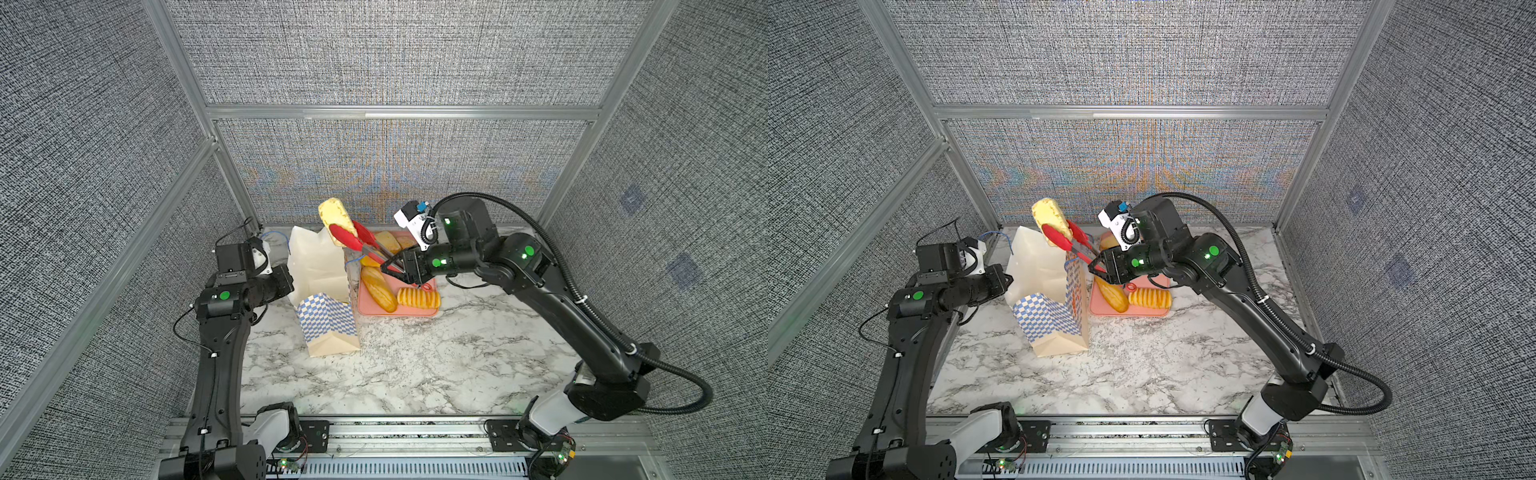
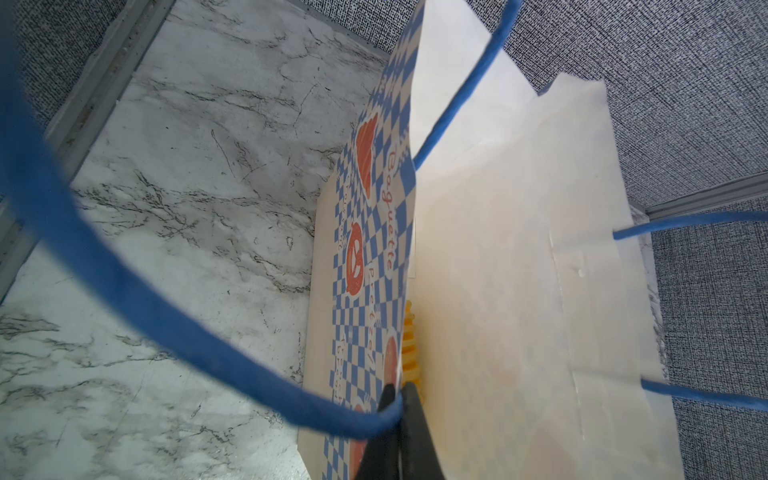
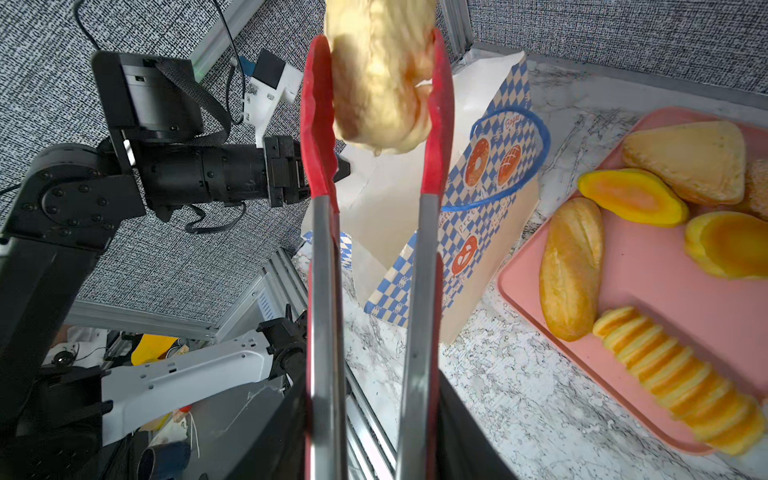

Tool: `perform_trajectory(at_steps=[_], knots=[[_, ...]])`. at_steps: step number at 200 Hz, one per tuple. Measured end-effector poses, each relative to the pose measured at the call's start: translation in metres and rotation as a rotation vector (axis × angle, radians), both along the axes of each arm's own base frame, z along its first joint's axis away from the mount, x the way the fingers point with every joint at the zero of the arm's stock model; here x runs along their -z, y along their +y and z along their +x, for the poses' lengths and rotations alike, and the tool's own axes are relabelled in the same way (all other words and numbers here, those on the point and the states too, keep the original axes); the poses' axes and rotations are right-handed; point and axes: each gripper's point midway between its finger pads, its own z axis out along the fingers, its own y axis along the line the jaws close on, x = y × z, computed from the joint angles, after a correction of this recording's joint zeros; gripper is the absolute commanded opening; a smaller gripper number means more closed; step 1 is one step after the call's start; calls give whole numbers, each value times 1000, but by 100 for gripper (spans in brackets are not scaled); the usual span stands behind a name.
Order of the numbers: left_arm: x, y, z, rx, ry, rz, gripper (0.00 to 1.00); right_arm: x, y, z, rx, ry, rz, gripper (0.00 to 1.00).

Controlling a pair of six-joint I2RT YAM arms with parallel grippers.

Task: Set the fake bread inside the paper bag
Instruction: 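Lift the cream bread with the tongs and carry it toward the bag, then lower the cream bread into the bag held by the left gripper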

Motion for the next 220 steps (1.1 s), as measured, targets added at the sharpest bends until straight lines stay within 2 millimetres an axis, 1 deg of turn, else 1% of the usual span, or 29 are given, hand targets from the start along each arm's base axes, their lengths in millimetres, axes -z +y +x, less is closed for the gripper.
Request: perform_trajectory(at_steps=[99, 135, 170, 220], knots=[[0, 0, -3, -2, -4, -2, 0, 25, 30, -4, -28, -33, -153, 44], [0, 0, -3, -5, -2, -5, 0, 36, 35, -4, -32, -40, -200, 45], [0, 0, -3, -5, -1, -5, 0, 49, 35, -3, -25, -36, -248, 45], [0, 0, -2, -5, -1, -5, 0, 55, 37, -3, -32, -35, -267, 47]])
